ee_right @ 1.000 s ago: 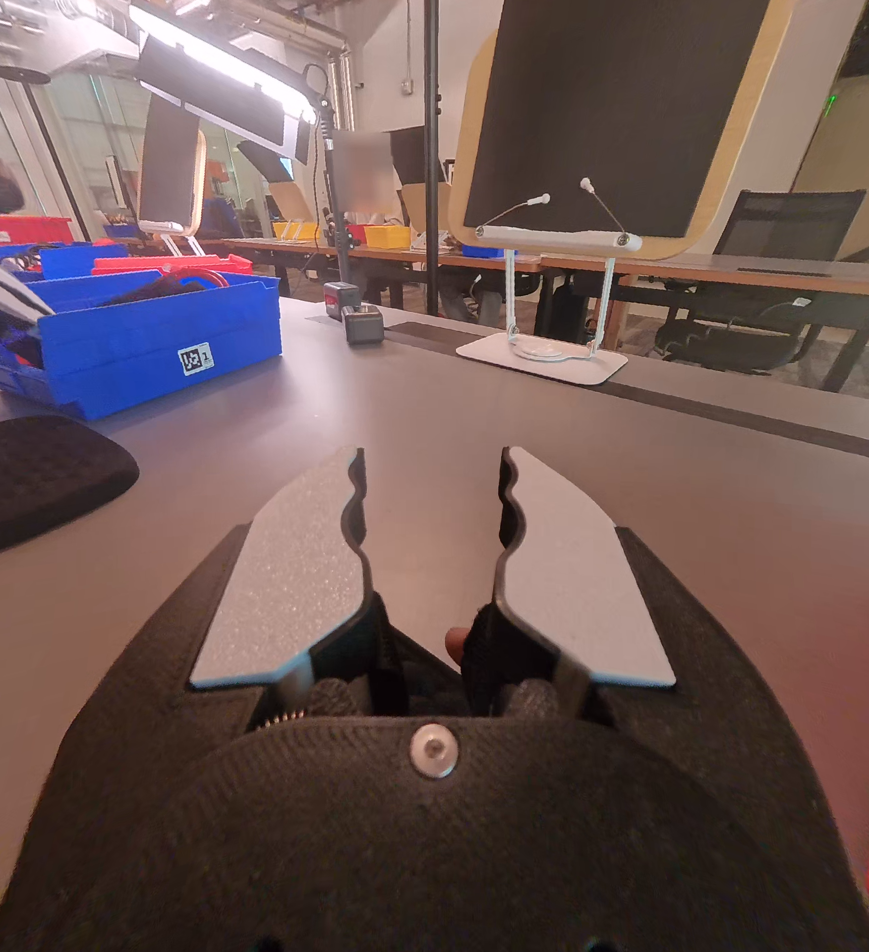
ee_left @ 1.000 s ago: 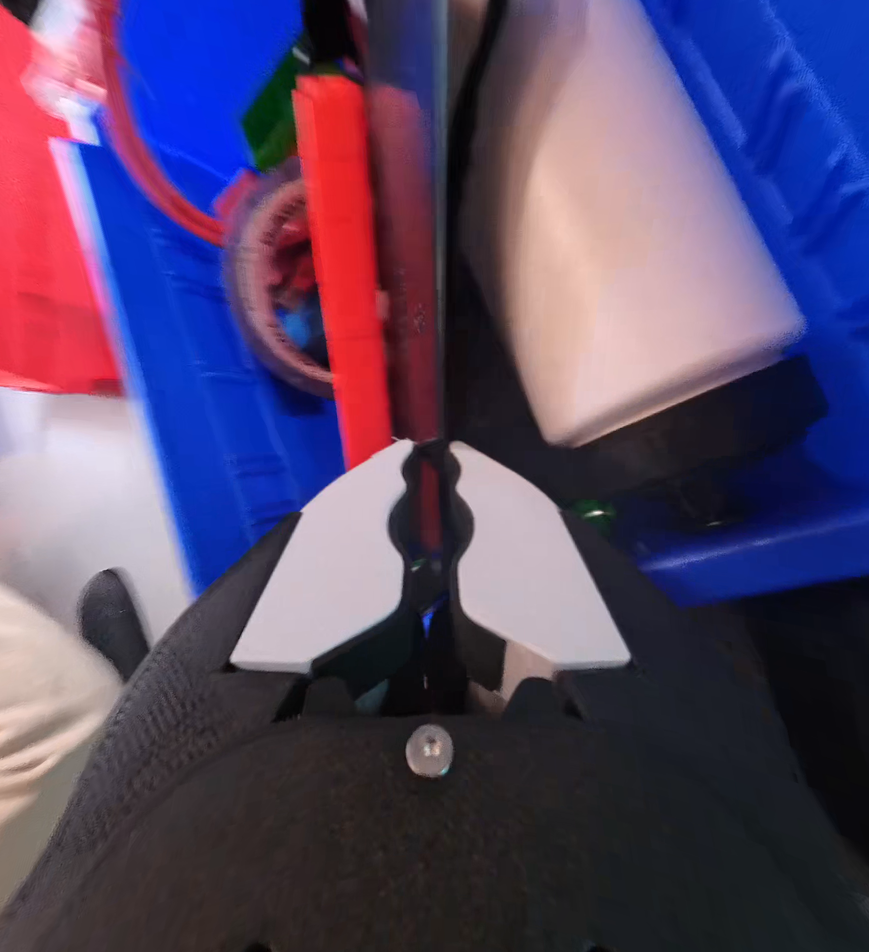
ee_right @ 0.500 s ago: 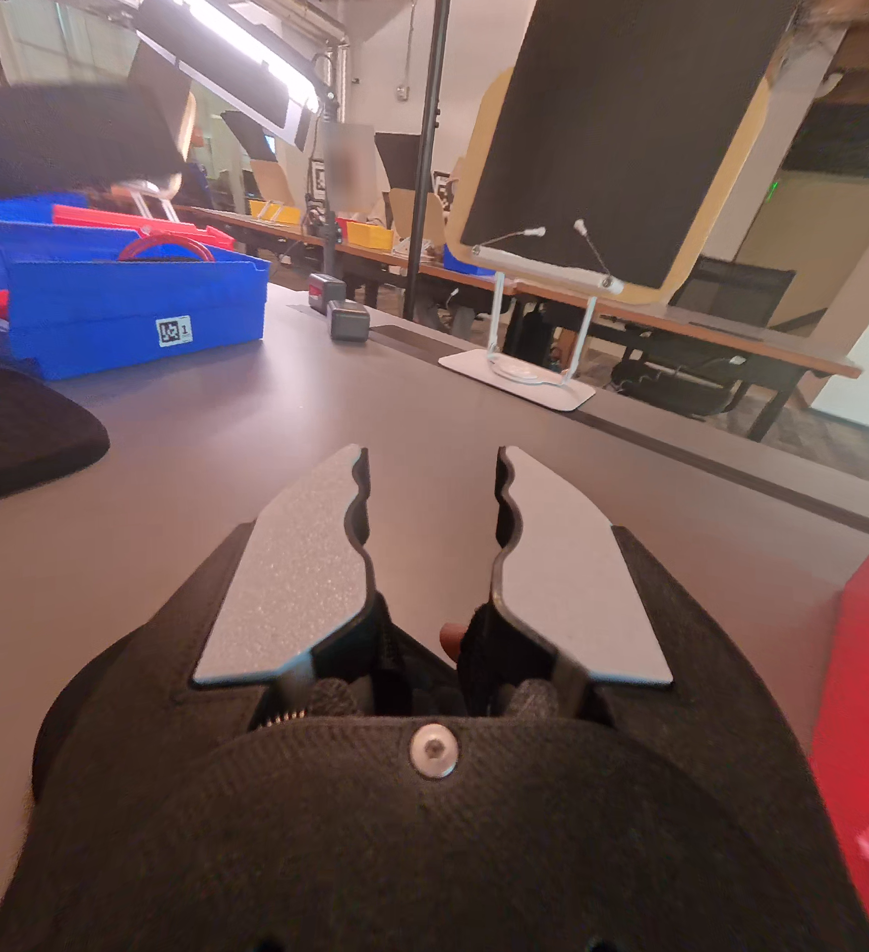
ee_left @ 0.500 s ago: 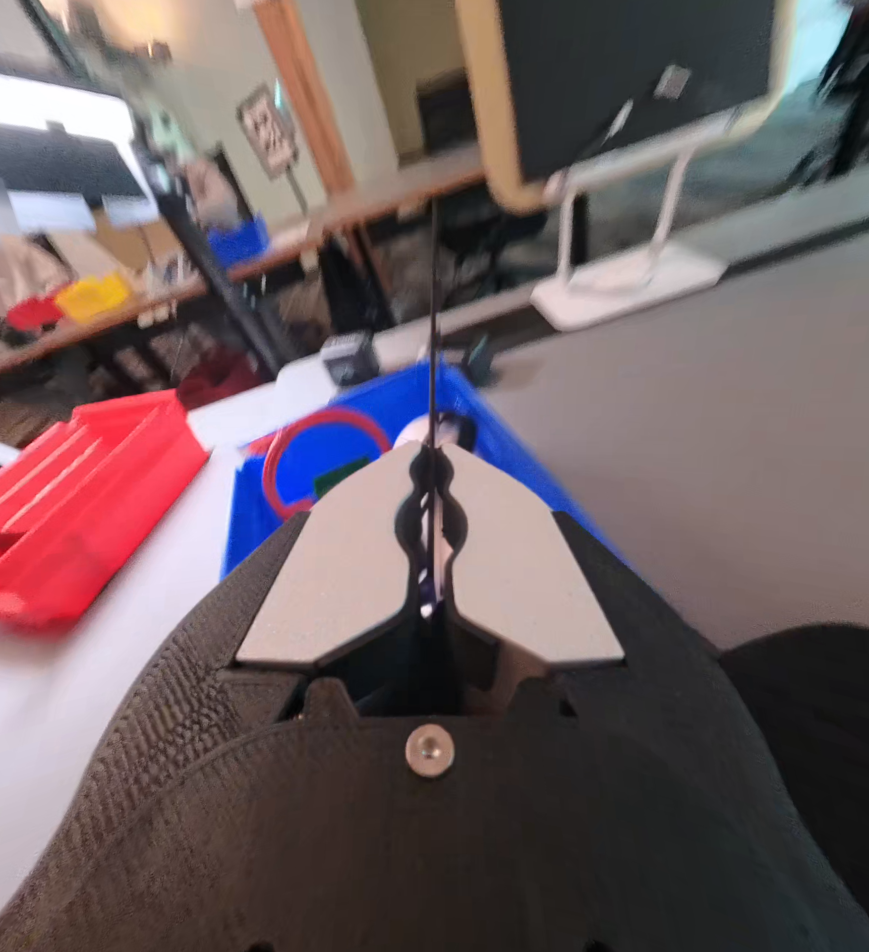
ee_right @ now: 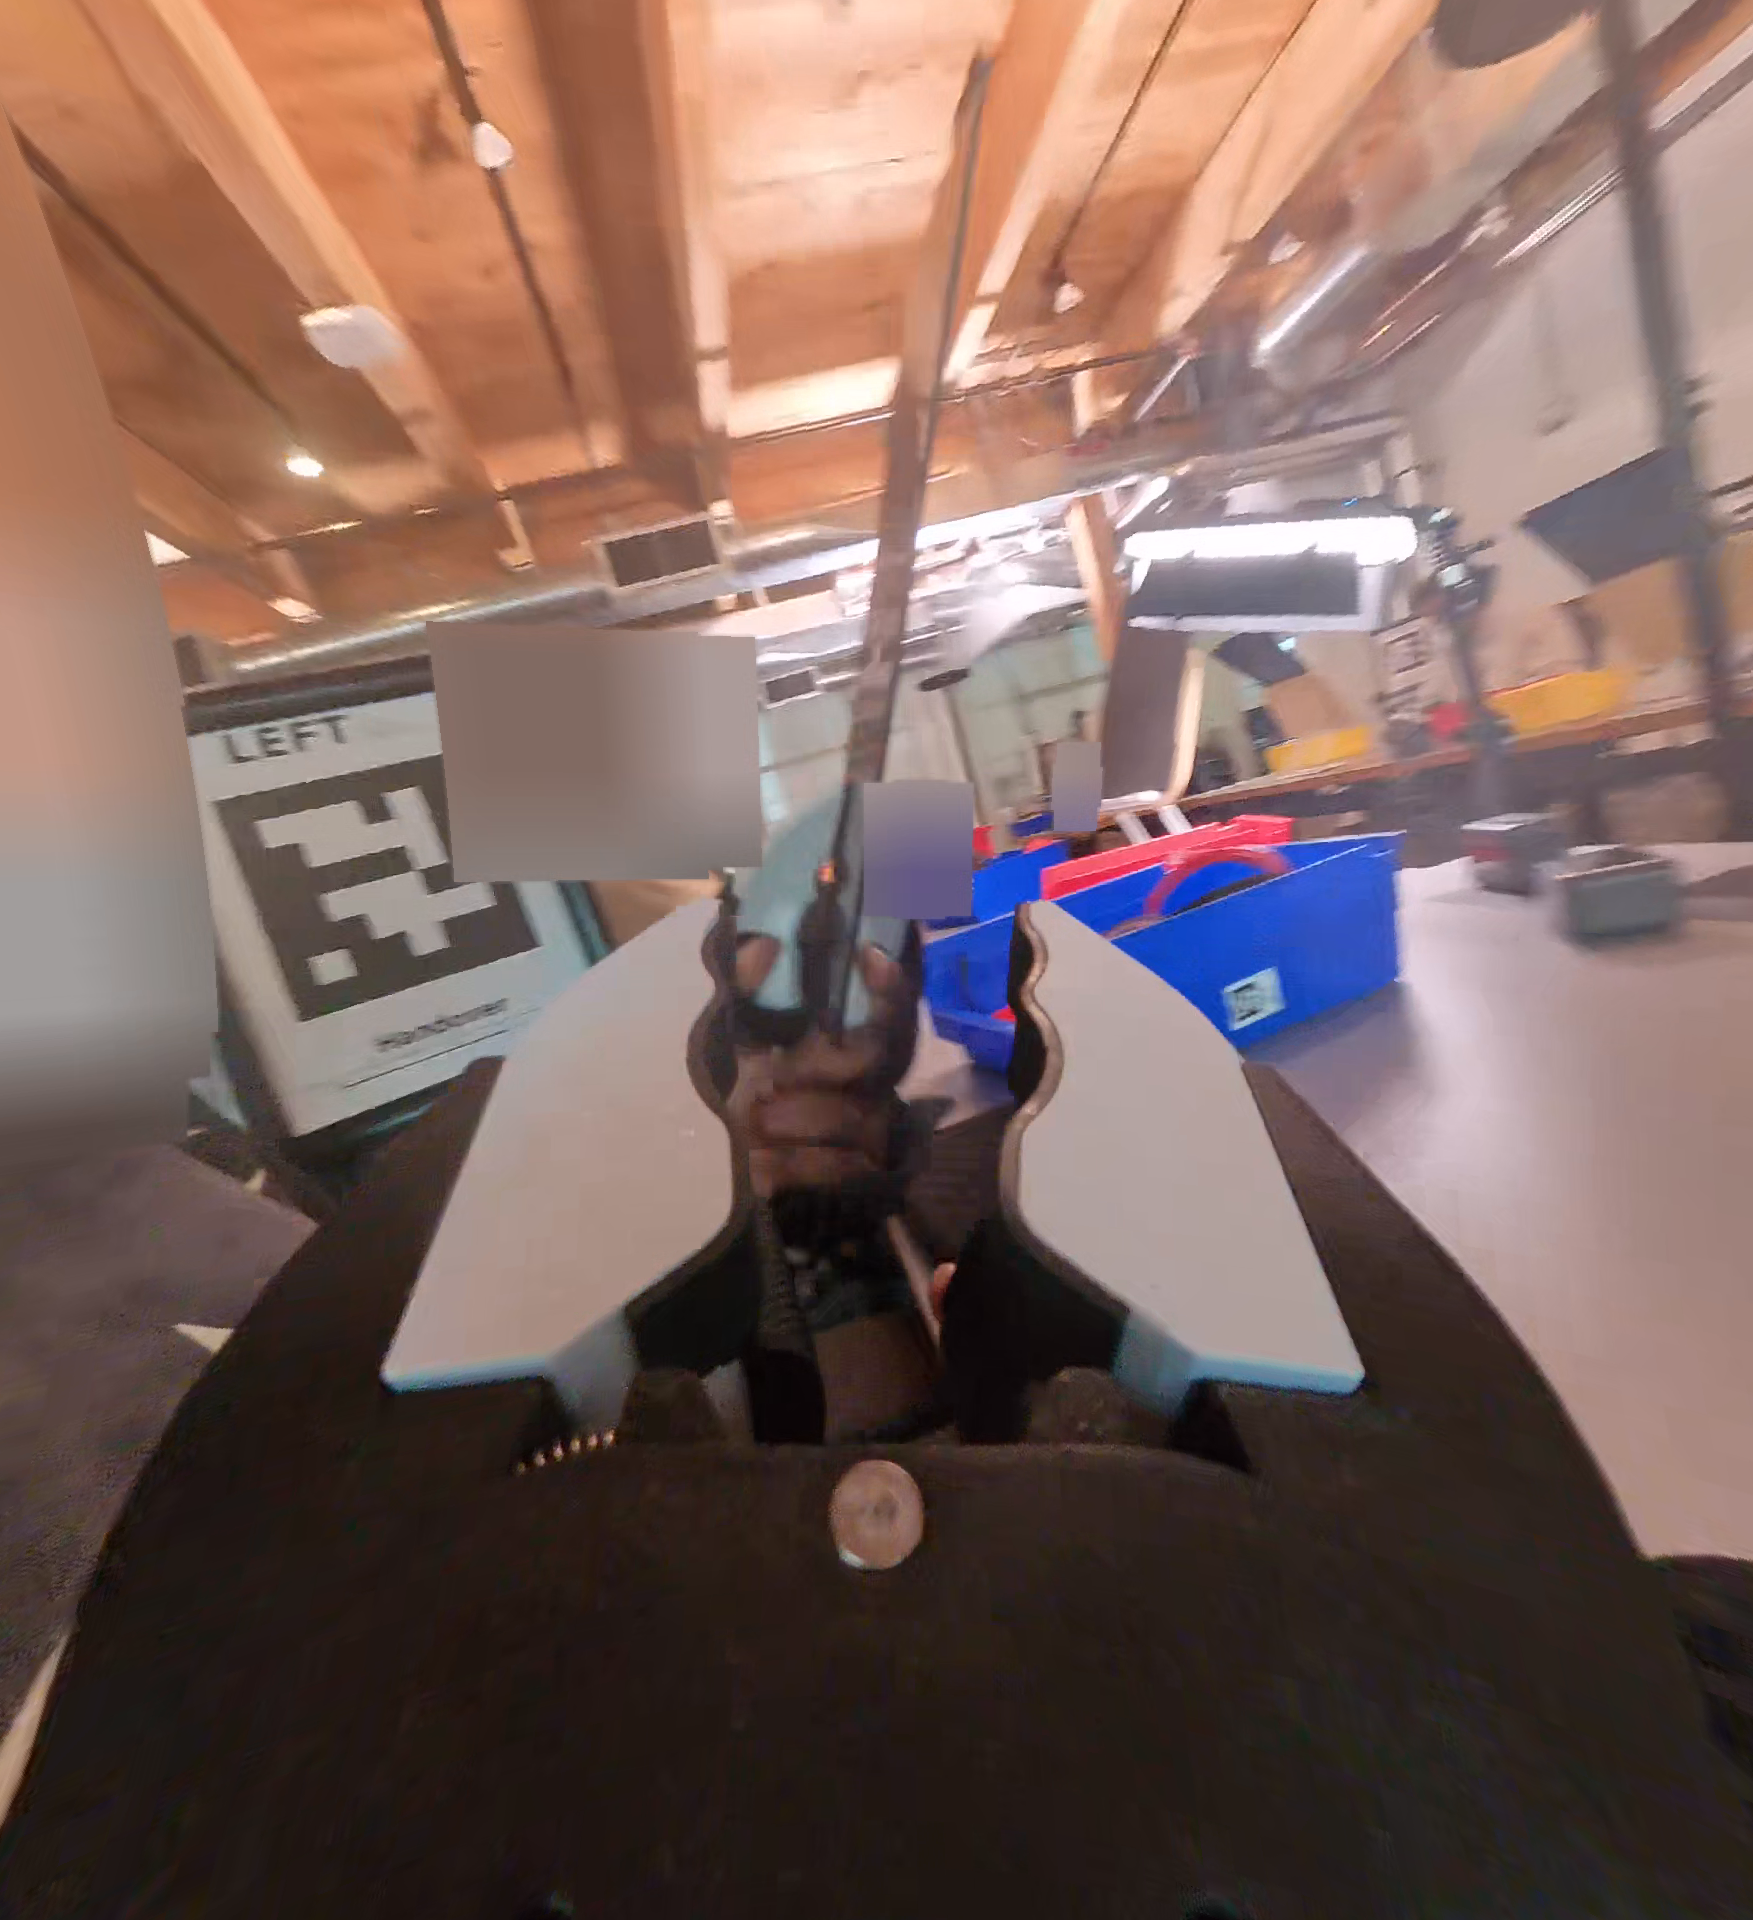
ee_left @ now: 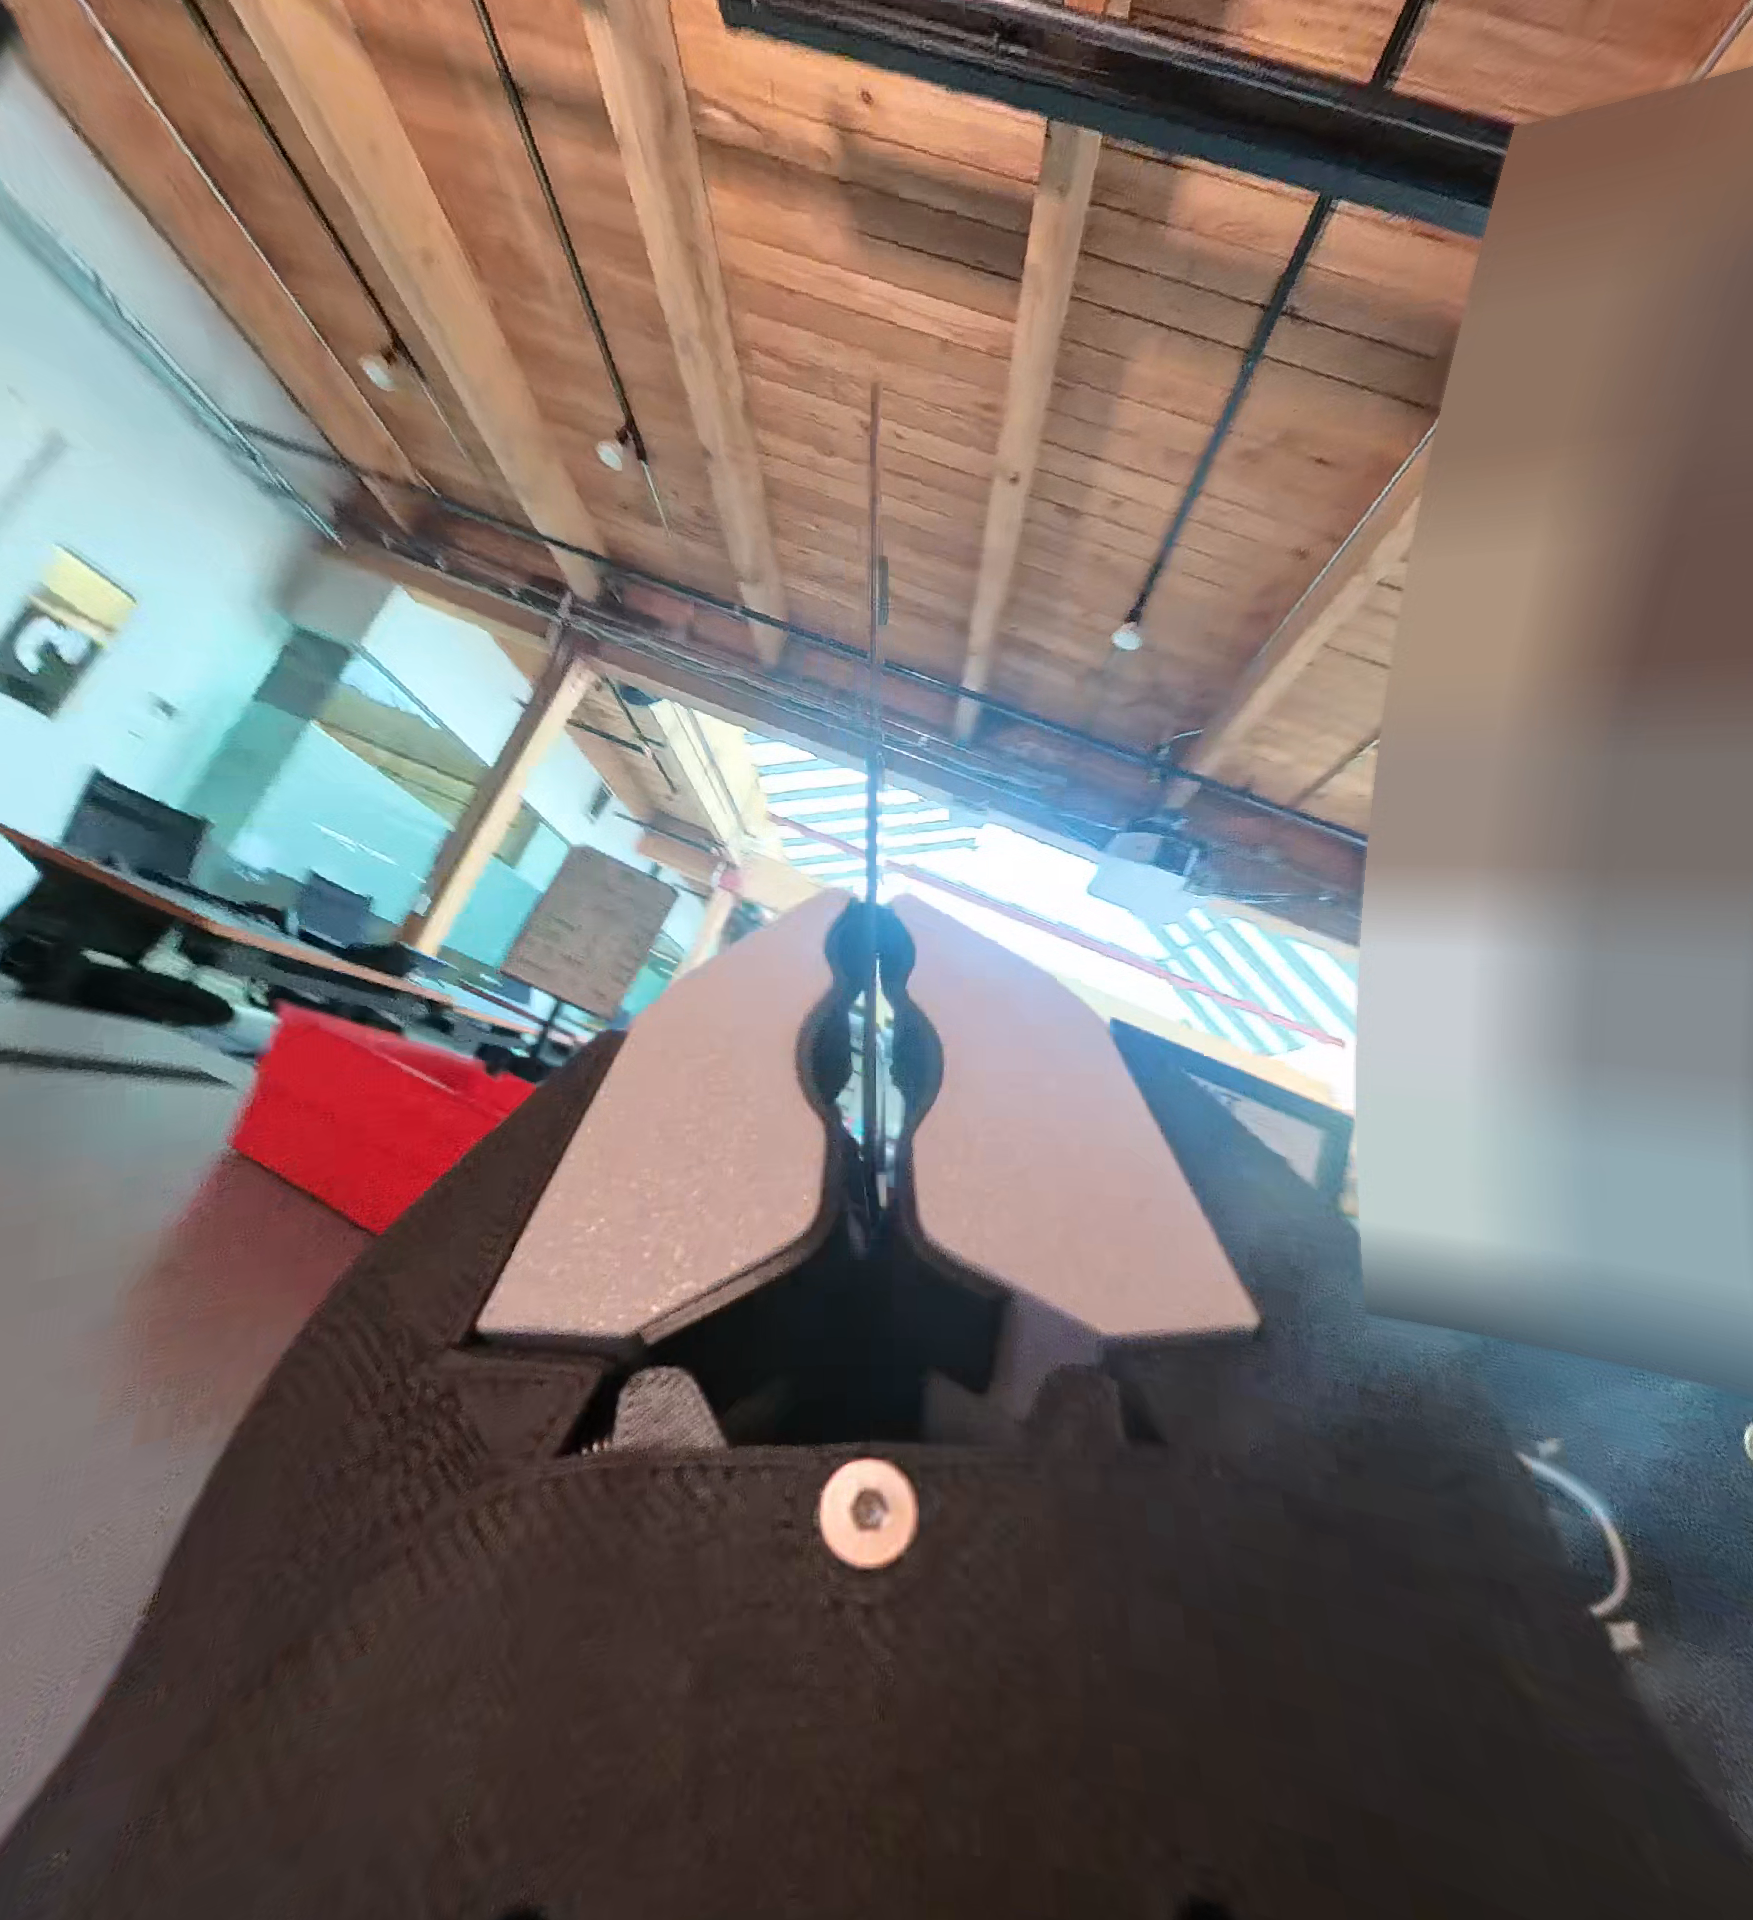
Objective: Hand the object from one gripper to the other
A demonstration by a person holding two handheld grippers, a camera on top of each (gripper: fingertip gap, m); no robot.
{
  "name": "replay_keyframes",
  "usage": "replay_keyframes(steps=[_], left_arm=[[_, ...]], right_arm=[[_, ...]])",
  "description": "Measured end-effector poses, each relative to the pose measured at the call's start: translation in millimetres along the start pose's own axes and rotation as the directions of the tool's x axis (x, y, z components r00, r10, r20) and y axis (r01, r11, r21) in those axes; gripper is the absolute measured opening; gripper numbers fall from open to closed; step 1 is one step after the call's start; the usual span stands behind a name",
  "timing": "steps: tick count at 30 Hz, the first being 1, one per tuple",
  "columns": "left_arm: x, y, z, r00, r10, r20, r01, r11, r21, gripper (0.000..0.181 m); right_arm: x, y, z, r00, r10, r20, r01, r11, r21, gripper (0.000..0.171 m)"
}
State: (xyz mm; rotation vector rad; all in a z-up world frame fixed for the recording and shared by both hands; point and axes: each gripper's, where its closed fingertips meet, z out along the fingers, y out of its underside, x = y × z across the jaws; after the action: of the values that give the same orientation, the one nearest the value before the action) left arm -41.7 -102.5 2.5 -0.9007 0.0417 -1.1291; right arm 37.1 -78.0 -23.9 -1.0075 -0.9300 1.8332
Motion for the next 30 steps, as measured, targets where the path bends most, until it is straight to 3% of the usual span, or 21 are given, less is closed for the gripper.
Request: replay_keyframes(steps=[6,7,8,9,10,15,19,22,24,26,28,30], left_arm=[[13,46,17,0.995,-0.092,-0.045,0.089,0.994,-0.063,0.001],[19,51,19,0.994,-0.089,-0.063,0.084,0.993,-0.078,0.001],[25,56,19,0.993,-0.085,-0.078,0.078,0.992,-0.097,0.001],[29,61,19,0.993,-0.077,-0.086,0.068,0.992,-0.111,0.006],[32,64,18,0.994,-0.066,-0.092,0.056,0.992,-0.11,0.011],[30,84,14,0.99,-0.022,-0.142,0.019,0.999,-0.026,0.036],[15,92,23,0.981,-0.133,-0.14,0.126,0.991,-0.053,0.023],[13,84,16,0.985,-0.08,-0.151,0.075,0.996,-0.04,0.004],[10,83,13,0.991,-0.027,-0.128,0.017,0.997,-0.078,0.001],[12,86,13,0.986,-0.089,-0.141,0.064,0.982,-0.176,0.001],[15,89,12,0.981,-0.104,-0.166,0.063,0.97,-0.234,0.001],[15,91,14,0.984,-0.064,-0.164,0.03,0.979,-0.201,0.002]], right_arm=[[-24,12,5,0.998,0.051,0.041,-0.05,0.999,-0.021,0.05],[-22,14,3,0.999,0.039,0.012,-0.038,0.999,-0.027,0.042],[-24,16,1,1.0,0.02,0.014,-0.019,0.999,-0.033,0.017],[-29,16,-2,0.999,-0.006,0.035,0.006,1.0,-0.022,0.003],[-30,16,-5,0.999,-0.022,0.03,0.023,1.0,-0.004,0.002],[-20,-10,-15,0.995,0.084,0.045,-0.094,0.947,0.306,0.002],[-9,-16,-4,0.979,0.172,0.105,-0.2,0.902,0.383,0.002],[-9,-4,8,0.988,0.126,0.09,-0.149,0.929,0.34,0.002],[-9,0,11,0.992,0.098,0.076,-0.117,0.947,0.299,0.003],[-12,-6,2,0.989,0.108,0.104,-0.136,0.937,0.32,0.012],[-13,-8,-9,0.989,0.105,0.103,-0.134,0.931,0.339,0.005],[-10,-6,-13,0.998,0.058,0.024,-0.062,0.936,0.346,0.002]])
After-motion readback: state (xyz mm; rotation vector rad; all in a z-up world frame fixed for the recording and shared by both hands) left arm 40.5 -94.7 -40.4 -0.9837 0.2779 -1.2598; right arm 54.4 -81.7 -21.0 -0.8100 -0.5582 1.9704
